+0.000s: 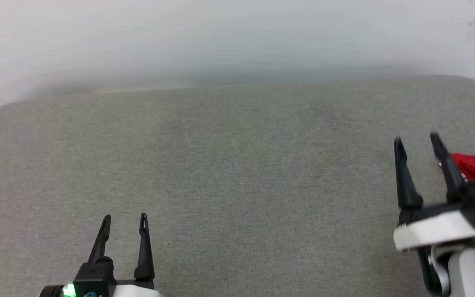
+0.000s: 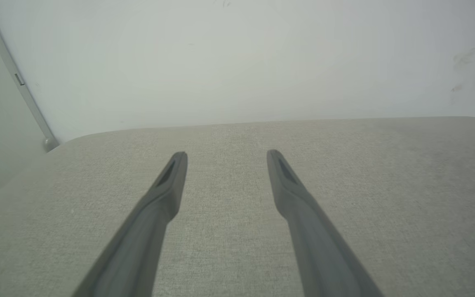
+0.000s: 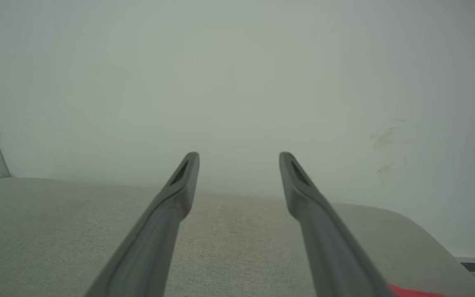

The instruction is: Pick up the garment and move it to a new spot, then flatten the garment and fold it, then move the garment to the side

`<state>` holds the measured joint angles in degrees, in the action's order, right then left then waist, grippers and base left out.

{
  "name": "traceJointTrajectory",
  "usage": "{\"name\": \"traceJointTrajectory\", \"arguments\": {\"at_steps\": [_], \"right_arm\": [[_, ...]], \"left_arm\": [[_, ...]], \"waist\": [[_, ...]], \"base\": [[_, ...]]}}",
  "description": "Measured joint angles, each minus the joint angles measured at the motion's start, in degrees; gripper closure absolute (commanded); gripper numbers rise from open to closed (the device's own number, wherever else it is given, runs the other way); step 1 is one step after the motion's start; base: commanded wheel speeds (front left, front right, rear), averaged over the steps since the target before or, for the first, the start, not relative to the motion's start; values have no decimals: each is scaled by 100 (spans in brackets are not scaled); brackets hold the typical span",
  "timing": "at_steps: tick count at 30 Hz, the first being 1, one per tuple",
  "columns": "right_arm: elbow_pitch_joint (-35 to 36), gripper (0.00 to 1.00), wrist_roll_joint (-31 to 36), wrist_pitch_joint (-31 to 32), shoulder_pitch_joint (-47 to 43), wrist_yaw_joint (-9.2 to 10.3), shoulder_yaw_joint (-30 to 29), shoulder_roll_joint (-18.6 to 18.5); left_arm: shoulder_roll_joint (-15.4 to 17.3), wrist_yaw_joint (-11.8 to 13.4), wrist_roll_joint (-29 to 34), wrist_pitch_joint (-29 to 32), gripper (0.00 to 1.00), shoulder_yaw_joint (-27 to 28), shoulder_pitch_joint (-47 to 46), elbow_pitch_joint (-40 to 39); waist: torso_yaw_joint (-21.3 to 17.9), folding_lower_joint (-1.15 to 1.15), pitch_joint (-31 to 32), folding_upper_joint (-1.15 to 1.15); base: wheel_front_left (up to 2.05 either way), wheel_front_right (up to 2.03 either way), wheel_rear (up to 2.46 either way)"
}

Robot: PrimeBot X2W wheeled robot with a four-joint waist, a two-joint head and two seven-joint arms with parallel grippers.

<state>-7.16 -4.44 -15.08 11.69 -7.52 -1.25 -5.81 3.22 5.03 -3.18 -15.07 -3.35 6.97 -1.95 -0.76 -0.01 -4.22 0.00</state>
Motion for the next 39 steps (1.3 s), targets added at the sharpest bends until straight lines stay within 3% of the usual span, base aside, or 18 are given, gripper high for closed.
{"name": "traceJointTrajectory", "arguments": {"at_steps": [9,24,25,29,39], "right_arm": [[357,0,-86,0,-1215,1,-108,242],[481,0,-309,-1,-1667,1,-75,278],[465,100,-309,-1,-1667,1,-69,279],[277,100,-352,19,-1678,1,-54,278],[144,100,-1521,248,-1650,1,-36,264]], "left_arm": [[-13,-56,-13,0,0,67,196,129],[-24,-151,-53,0,0,147,335,198],[-24,-149,-54,0,100,151,335,222],[-26,-151,-97,21,100,144,340,417],[4,-255,-1338,233,100,166,270,557]], "waist": [[133,0,243,0],[189,0,335,0],[193,0,334,0],[193,0,334,0],[184,0,340,0]], "base": [[0,0,0],[0,0,0],[0,0,0],[0,0,0],[0,0,0]]}}
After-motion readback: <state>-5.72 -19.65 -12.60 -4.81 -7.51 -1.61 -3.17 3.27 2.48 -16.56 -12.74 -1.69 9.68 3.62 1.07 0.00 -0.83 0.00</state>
